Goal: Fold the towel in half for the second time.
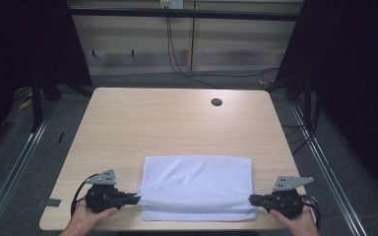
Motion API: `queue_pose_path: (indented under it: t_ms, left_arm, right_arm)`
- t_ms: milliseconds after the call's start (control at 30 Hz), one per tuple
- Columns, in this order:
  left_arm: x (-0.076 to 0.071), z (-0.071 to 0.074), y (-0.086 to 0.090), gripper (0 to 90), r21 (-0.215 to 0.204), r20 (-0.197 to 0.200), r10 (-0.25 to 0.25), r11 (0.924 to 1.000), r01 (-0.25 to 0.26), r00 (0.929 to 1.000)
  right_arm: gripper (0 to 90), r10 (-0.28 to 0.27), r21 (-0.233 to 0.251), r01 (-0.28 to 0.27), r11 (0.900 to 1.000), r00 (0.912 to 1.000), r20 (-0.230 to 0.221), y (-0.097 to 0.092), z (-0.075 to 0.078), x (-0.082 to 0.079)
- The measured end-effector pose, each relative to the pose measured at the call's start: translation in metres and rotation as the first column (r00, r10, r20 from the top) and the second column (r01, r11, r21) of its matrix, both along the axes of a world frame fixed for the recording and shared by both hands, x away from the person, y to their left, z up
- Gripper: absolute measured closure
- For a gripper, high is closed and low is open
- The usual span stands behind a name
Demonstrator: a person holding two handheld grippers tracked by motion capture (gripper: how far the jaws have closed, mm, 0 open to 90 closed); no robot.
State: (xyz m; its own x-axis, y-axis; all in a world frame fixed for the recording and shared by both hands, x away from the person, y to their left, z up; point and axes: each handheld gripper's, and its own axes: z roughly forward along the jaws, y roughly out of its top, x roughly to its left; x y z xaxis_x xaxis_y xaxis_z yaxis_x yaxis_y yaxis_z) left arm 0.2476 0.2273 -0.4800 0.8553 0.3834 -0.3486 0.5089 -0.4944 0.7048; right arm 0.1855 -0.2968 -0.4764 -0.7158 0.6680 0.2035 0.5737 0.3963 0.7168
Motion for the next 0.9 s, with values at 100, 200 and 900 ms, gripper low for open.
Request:
queue_pose_path:
  t_ms: [100, 200, 900]
  left_arm:
    - [-0.005, -0.004, 0.0, 84.1, 0.028, -0.009, -0.017, 0.9994, 0.017, 0.9998]
    - [-0.008, -0.002, 0.0, 78.9, 0.027, -0.007, -0.027, 0.9992, 0.027, 0.9996]
    - [0.043, 0.009, 0.029, 31.8, -0.084, 0.086, 0.366, 0.9295, -0.359, 0.9266]
  right_arm:
    - [79.3, 0.011, -0.008, -0.011, 0.9999, 0.9999, -0.009, 0.001, 0.0, -0.006]
    - [71.8, 0.024, -0.013, -0.024, 0.9996, 0.9982, -0.055, 0.0, -0.004, -0.01]
    - [35.0, -0.373, 0.146, 0.351, 0.9249, 0.9118, 0.172, -0.048, 0.01, 0.032]
